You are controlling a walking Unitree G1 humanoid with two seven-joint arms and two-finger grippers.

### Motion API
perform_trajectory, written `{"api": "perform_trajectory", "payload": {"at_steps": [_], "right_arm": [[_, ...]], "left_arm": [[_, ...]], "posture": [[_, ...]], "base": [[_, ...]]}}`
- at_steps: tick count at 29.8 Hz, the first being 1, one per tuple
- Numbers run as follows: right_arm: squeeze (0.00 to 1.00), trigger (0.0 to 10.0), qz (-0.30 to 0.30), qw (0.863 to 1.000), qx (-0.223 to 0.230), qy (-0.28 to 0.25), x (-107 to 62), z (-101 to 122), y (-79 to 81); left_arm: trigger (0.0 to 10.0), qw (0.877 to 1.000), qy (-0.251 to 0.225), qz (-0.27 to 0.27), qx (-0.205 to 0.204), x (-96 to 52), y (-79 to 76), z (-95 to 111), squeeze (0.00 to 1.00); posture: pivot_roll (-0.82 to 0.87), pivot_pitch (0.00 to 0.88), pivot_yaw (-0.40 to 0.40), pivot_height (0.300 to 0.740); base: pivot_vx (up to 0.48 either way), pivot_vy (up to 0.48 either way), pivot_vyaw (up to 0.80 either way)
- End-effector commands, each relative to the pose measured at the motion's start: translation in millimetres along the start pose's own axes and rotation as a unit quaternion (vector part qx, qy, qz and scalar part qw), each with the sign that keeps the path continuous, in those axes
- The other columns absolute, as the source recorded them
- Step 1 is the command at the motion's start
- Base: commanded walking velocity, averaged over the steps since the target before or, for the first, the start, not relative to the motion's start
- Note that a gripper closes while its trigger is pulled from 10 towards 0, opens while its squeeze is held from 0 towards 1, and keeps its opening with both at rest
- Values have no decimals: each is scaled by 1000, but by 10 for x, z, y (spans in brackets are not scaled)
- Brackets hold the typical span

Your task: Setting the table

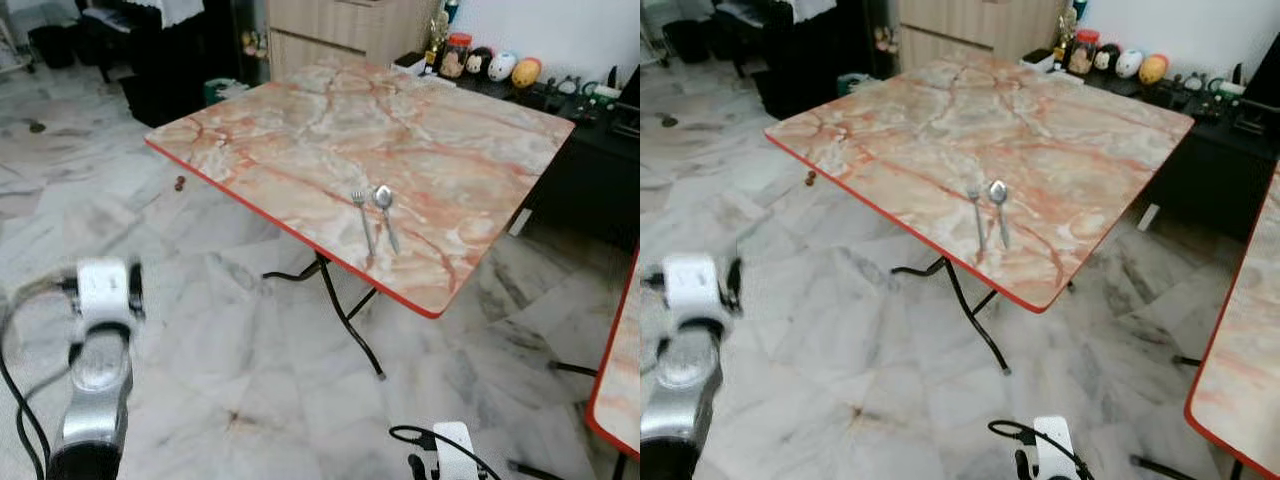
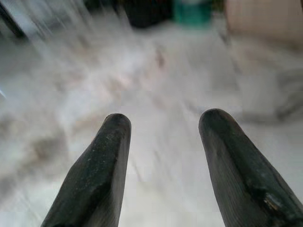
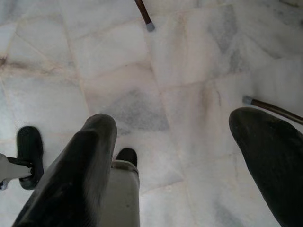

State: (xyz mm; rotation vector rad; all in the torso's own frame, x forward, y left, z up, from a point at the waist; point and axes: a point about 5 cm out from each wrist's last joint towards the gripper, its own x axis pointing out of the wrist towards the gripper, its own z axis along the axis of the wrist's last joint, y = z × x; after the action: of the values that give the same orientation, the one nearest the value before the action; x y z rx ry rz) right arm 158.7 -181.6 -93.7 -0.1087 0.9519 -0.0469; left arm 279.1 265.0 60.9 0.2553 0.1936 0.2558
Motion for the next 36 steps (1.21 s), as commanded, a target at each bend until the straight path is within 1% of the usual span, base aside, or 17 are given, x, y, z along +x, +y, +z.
{"api": "perform_trajectory", "payload": {"at_steps": [1,3,4,5,6,7,8,12,19,23,24,25,28,29,33,35,36], "right_arm": [[0,10000,-5,1000,-3,0,1,3,-18],[0,10000,-7,1000,-4,-1,2,7,-22],[0,10000,-7,1000,-4,-1,2,7,-22],[0,10000,-9,1000,-3,-3,2,12,-28],[0,10000,-10,1000,-1,-5,1,13,-32],[0,10000,-10,1000,-1,-5,1,13,-32],[0,10000,-15,1000,3,-8,0,17,-40],[0,10000,-16,1000,11,-18,-1,32,-40],[0,10000,-30,997,61,-48,-18,53,-37],[0,10000,-36,995,81,-50,-23,42,-33],[0,10000,-41,992,109,-47,-27,24,-29],[0,10000,-41,992,109,-47,-27,24,-29],[0,10000,-40,982,180,-39,-34,-23,-6],[0,10000,-40,980,191,-39,-36,-29,-2],[0,10000,-39,979,192,-46,-39,-22,-5],[0,10000,-40,981,180,-53,-40,-8,-11],[0,10000,-41,985,153,-64,-42,18,-24]], "left_arm": [[10000,995,69,-78,0,-48,-201,-264,0],[10000,981,147,-124,-15,-169,-366,-571,0],[10000,981,147,-124,-15,-169,-366,-571,0],[10000,975,174,-137,-22,-229,-454,-686,0],[10000,972,183,-145,-25,-256,-507,-727,0],[10000,972,183,-145,-25,-256,-507,-727,0],[10000,970,186,-153,-34,-283,-593,-757,0],[10000,965,211,-149,-50,-328,-692,-843,0],[10000,962,223,-148,-60,-371,-746,-906,0],[10000,962,225,-145,-56,-384,-735,-930,0],[10000,962,227,-138,-55,-393,-711,-952,0],[10000,962,227,-138,-55,-393,-711,-952,0],[10000,963,230,-131,-51,-417,-671,-991,0],[10000,963,230,-131,-50,-421,-667,-996,0],[10000,963,231,-129,-49,-432,-664,-1008,0],[10000,963,230,-130,-48,-435,-664,-1011,0],[10000,963,229,-130,-47,-438,-668,-1013,0]], "posture": [[0,0,-61,740],[0,0,-61,740],[0,0,-61,740],[-12,0,-62,740],[-12,0,-62,740],[-12,0,-62,740],[-11,0,-64,740],[-12,0,-65,740],[-15,0,-60,740],[-13,0,-61,740],[-13,0,-61,740],[-13,0,-61,740],[-7,0,-58,740],[-7,0,-58,740],[-7,0,-57,740],[-7,0,-57,740],[-7,0,-58,740]], "base": [[0,0,0],[0,0,0],[0,0,0],[0,0,0],[0,0,0],[0,0,0],[0,0,0],[0,0,0],[0,0,0],[0,0,0],[0,0,0],[0,0,0],[0,0,0],[0,0,0],[0,0,0],[0,0,0],[0,0,0]]}}
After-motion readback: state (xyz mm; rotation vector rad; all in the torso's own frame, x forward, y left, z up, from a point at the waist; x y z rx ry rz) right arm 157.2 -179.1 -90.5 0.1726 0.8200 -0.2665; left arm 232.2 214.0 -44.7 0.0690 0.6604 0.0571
